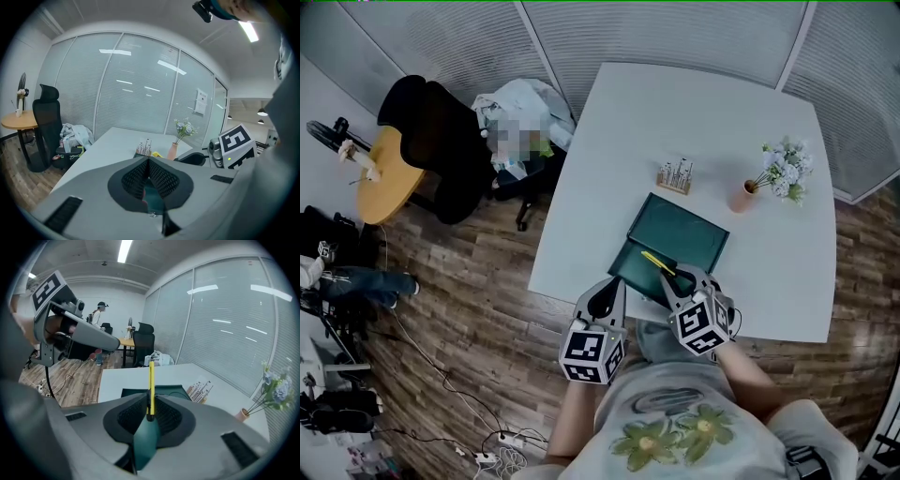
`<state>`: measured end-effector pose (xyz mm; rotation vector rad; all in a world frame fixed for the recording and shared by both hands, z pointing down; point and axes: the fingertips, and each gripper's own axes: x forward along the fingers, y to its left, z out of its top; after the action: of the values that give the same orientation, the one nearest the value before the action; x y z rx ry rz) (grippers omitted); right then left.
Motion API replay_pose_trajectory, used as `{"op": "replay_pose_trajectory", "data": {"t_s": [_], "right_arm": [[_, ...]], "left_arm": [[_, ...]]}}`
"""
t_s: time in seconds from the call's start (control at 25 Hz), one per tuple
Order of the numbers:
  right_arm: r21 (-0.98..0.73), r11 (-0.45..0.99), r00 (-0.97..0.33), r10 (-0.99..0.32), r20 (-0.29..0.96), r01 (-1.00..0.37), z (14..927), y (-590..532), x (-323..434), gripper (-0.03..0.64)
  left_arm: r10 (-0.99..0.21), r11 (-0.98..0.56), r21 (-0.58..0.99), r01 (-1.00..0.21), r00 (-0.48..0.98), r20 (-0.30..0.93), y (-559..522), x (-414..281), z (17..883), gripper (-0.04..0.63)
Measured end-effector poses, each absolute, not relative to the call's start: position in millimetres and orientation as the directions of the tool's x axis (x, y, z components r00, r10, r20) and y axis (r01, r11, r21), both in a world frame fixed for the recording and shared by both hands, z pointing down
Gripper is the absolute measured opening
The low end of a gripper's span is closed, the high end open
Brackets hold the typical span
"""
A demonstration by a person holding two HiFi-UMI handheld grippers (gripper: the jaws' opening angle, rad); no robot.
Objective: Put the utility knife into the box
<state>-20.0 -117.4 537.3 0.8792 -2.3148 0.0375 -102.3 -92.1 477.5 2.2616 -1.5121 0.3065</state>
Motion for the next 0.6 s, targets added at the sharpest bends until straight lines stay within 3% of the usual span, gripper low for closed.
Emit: {"op": "replay_pose_trajectory", "data": {"t_s": [0.6], "right_arm": [[0.165,0.792,-0.545,-0.539,0.642,-0.588,568.6,-127.2,-25.2,0.057]], "left_arm": [[-0.801,-0.351,0.227,-0.908,0.417,0.43,-109.7,-98.3,499.8,0.0]]}}
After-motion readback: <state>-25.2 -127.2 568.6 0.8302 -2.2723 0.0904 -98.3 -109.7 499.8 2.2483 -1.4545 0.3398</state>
